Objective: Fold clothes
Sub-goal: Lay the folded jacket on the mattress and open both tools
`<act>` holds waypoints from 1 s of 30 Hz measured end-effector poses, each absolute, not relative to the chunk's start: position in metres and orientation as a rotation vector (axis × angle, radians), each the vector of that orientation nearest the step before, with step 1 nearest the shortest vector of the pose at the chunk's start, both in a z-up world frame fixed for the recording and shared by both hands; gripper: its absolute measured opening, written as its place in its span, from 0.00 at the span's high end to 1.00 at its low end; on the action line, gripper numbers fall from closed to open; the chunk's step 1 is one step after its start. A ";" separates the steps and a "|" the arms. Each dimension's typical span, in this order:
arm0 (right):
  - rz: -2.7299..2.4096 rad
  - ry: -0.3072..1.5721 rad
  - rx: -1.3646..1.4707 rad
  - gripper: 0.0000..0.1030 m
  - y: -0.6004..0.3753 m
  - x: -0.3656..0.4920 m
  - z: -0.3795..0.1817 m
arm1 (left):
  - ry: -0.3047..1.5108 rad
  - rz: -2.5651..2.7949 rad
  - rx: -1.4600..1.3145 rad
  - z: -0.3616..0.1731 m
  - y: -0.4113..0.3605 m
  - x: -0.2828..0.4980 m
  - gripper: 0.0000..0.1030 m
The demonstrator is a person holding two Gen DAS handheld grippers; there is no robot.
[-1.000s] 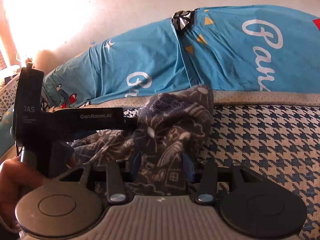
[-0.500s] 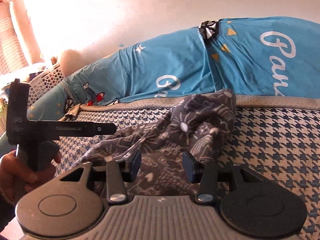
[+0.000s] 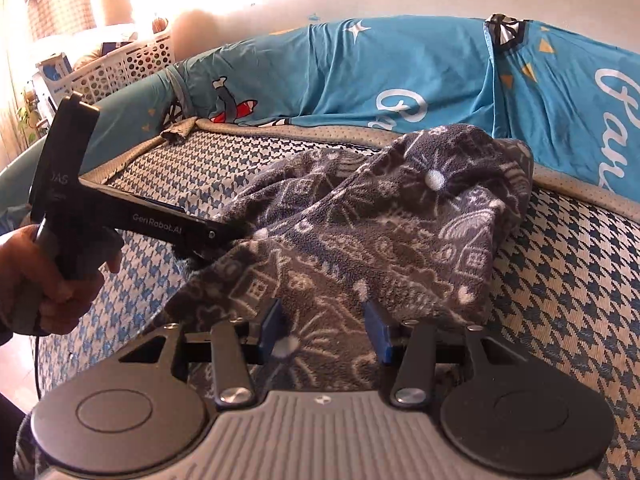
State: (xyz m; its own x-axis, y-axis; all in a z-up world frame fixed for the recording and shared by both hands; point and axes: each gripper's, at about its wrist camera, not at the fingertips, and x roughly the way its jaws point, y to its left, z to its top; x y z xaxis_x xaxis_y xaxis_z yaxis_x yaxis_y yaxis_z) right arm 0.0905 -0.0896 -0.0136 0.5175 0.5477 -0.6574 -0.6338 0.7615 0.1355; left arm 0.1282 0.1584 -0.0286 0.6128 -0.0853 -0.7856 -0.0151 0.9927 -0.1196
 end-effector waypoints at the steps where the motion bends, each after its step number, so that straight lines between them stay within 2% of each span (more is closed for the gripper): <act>1: 0.704 0.739 -0.132 0.55 -0.089 0.090 -0.012 | 0.907 -0.036 -0.111 -0.028 0.157 0.127 0.00; 6: 0.684 0.729 -0.081 0.55 -0.098 0.080 0.003 | 0.862 -0.020 0.001 -0.020 0.145 0.112 0.00; 22: 0.641 0.654 -0.070 0.55 -0.124 0.013 0.026 | 0.828 -0.100 -0.048 0.010 0.148 0.043 0.00; 30: 0.583 0.770 -0.114 0.55 -0.120 0.020 0.005 | 0.889 -0.131 0.041 -0.014 0.116 0.054 0.00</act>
State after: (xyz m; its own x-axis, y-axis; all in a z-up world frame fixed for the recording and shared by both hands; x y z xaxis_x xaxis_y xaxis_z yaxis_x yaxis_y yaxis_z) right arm 0.0202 -0.1202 0.0049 0.5695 0.4544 -0.6850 -0.5356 0.8373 0.1102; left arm 0.0535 0.1164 -0.0140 0.6225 -0.0973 -0.7765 0.1315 0.9911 -0.0188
